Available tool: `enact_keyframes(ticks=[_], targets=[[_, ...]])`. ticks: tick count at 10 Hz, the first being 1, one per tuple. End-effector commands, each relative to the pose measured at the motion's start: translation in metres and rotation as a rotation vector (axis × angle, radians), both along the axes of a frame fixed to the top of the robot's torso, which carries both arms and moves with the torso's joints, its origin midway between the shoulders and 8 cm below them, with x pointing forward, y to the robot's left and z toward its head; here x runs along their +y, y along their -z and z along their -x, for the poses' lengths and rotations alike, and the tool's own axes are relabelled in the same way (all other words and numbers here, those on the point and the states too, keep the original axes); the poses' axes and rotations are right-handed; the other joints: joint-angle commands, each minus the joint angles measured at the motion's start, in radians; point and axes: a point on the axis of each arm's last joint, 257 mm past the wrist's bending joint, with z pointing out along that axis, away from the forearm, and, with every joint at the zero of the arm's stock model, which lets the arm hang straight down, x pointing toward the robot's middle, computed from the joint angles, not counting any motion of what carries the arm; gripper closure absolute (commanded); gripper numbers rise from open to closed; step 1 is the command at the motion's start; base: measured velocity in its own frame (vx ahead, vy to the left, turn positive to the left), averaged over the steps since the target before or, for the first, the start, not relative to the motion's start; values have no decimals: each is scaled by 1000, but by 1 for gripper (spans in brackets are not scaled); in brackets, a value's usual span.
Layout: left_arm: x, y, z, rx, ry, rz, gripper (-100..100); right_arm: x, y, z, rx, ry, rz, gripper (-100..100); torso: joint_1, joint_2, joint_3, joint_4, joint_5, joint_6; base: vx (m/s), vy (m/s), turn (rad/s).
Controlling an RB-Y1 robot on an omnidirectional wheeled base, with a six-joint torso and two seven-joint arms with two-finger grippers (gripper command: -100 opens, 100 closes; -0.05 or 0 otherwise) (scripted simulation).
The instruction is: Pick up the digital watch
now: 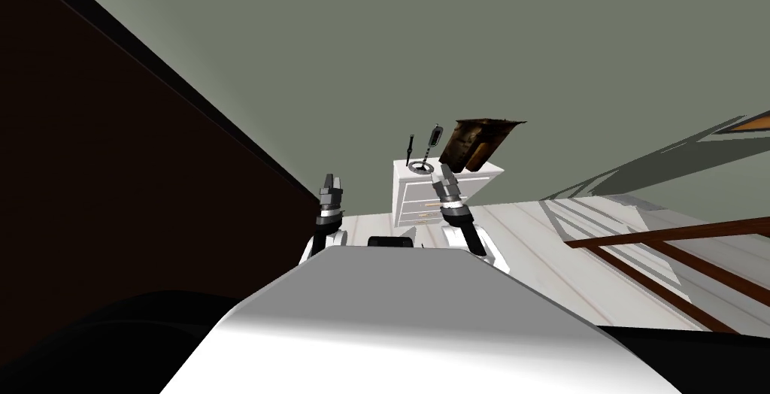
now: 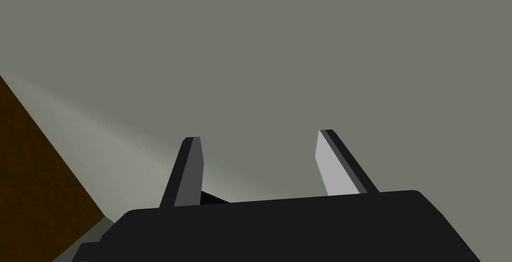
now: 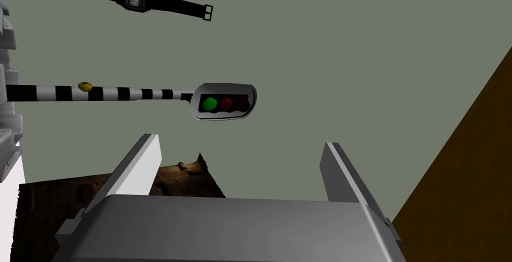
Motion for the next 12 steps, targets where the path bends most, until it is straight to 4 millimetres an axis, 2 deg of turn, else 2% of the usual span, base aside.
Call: enact_keyframes(ticks=[1,6,12], targets=[[0,0,0,0,0,0,0,7,0,-4,8,-31,56,-100,0,0,0,0,0,0,-42,37,-7],[0,0,0,0,0,0,0,19,6,-16,34,-93,209,-100,0,-1,-1,0,0,0,-30,41,-5],[0,0,0,0,0,0,0,21,19,-32,77,-124,381,-100,1,-1,-1,0,0,0,-20,51,-4]])
